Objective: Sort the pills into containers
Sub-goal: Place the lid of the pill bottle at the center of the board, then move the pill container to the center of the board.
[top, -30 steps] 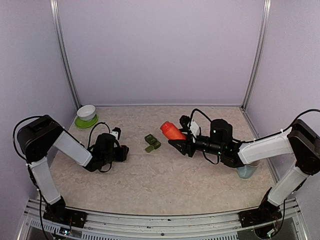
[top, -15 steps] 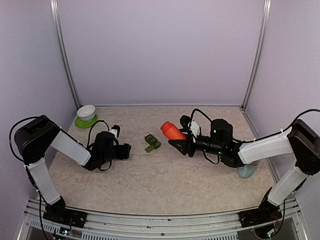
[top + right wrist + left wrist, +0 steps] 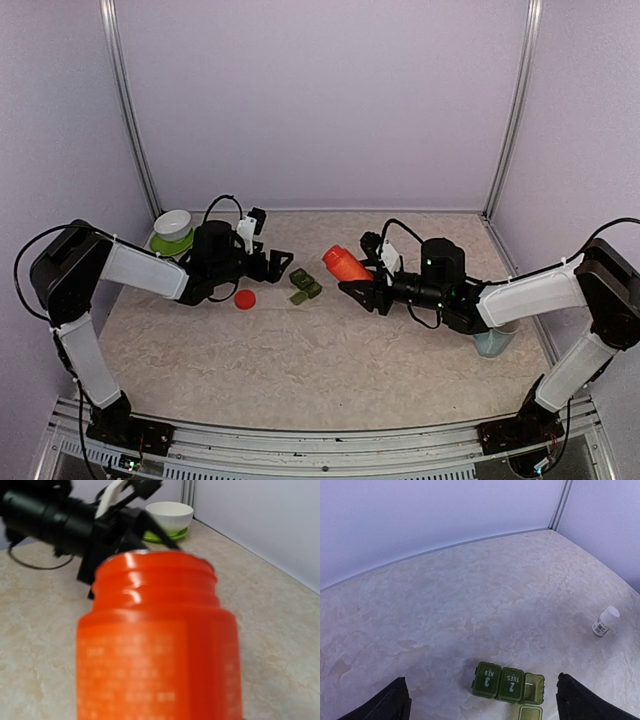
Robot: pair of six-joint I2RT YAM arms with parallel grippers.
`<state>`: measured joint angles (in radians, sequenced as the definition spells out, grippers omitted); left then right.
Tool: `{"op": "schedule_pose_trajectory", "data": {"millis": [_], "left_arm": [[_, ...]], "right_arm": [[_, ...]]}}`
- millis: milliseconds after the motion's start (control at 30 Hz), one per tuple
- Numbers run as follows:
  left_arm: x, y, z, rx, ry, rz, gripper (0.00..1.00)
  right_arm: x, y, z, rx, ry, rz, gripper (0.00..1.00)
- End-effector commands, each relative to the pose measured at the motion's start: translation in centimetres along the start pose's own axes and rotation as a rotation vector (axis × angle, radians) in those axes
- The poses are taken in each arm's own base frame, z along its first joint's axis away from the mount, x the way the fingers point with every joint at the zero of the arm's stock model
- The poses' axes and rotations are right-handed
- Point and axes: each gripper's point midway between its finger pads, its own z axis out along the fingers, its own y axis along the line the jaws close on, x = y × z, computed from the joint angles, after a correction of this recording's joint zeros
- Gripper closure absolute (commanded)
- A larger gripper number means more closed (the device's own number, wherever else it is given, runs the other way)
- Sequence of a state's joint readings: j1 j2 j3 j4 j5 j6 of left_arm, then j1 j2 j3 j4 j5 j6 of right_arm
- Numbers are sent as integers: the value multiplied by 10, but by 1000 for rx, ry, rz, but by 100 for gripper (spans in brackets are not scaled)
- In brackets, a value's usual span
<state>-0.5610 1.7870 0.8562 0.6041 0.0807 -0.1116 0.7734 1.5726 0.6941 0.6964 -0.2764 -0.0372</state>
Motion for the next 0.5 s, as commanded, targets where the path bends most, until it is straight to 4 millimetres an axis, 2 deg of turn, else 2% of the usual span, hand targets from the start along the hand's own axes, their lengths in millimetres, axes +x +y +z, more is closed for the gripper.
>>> {"op": "schedule_pose_trajectory", "data": {"millis": [0,133,267,467], "left_arm": [[-6,-26,15,240,-17,77,1],[0,-31,27,296,-30,105,1],[11,-30,43,348,-8,45,1],[28,-27,66,327,54,-6,1]], "right_arm": [[-15,-4,-4,4,-33,3,71],[-14,-5,-6,13,-24,6,70],[-10,-4,-8,15,-12,13,70],[-6,-2,-8,7,1,30,70]]}}
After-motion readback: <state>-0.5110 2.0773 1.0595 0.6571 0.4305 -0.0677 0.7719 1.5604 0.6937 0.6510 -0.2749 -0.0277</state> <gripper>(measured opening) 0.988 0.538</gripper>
